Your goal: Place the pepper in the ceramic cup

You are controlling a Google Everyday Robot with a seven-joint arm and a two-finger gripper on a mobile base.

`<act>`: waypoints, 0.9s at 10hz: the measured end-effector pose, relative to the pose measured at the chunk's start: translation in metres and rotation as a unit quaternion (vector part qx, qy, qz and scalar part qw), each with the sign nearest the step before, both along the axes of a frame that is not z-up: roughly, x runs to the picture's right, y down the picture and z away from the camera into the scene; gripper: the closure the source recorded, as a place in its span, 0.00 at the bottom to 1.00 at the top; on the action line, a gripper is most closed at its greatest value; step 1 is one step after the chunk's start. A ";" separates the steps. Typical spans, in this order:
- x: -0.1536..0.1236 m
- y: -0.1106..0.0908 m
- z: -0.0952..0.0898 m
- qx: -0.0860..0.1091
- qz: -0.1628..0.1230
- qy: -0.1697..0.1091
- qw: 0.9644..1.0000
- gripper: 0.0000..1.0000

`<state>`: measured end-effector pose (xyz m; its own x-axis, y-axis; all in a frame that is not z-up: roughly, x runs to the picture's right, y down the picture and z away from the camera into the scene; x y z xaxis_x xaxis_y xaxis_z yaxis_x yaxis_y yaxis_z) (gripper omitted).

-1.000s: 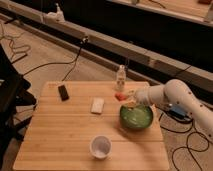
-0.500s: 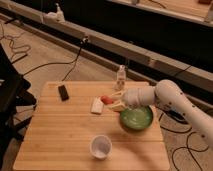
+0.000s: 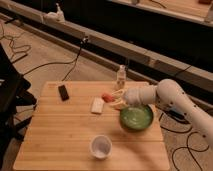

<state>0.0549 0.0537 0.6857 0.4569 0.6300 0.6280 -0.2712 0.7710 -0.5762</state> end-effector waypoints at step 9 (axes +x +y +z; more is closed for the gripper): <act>-0.034 0.093 -0.063 -0.017 -0.001 -0.113 0.993 1.00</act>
<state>0.0211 0.1466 0.6231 0.3084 0.6510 0.6936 -0.1296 0.7511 -0.6473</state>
